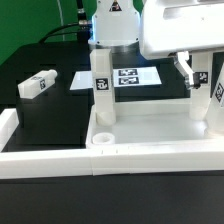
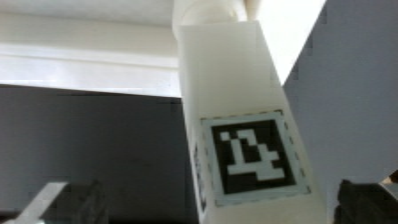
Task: Assemble desk
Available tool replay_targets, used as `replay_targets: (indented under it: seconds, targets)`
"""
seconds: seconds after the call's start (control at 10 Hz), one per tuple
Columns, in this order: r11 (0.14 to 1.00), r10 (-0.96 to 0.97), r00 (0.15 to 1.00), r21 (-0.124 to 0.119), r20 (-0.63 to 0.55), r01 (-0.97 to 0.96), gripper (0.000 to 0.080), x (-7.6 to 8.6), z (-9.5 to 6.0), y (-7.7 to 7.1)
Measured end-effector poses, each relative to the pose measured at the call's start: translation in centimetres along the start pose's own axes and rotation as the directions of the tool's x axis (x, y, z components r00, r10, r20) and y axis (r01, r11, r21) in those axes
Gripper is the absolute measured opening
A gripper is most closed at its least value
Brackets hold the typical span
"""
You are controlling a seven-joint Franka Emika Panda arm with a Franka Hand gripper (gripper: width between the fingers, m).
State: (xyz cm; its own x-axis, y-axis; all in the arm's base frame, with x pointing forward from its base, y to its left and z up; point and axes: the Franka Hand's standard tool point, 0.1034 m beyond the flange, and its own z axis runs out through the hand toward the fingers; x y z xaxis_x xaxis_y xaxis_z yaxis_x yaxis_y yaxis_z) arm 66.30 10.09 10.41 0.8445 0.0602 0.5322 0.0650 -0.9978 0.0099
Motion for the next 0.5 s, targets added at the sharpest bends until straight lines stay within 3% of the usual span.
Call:
replay_targets:
  seconds: [0.1,0.2,0.3,0.5]
  targets:
    - [1.0,0.004,1.0,0.007,0.016,-0.004,0.0649,0.0,0.0,-0.1]
    - [0.999,0.022,0.998,0.036,0.053,-0.023,0.0649,0.8,-1.2,-0.4]
    - [0.999,0.03,0.999,0.041,0.044,-0.031,0.0649,1.4,-2.0,-0.5]
    - [0.999,0.029,0.998,0.038,0.049,-0.031,0.0649,1.1,-1.6,-0.4]
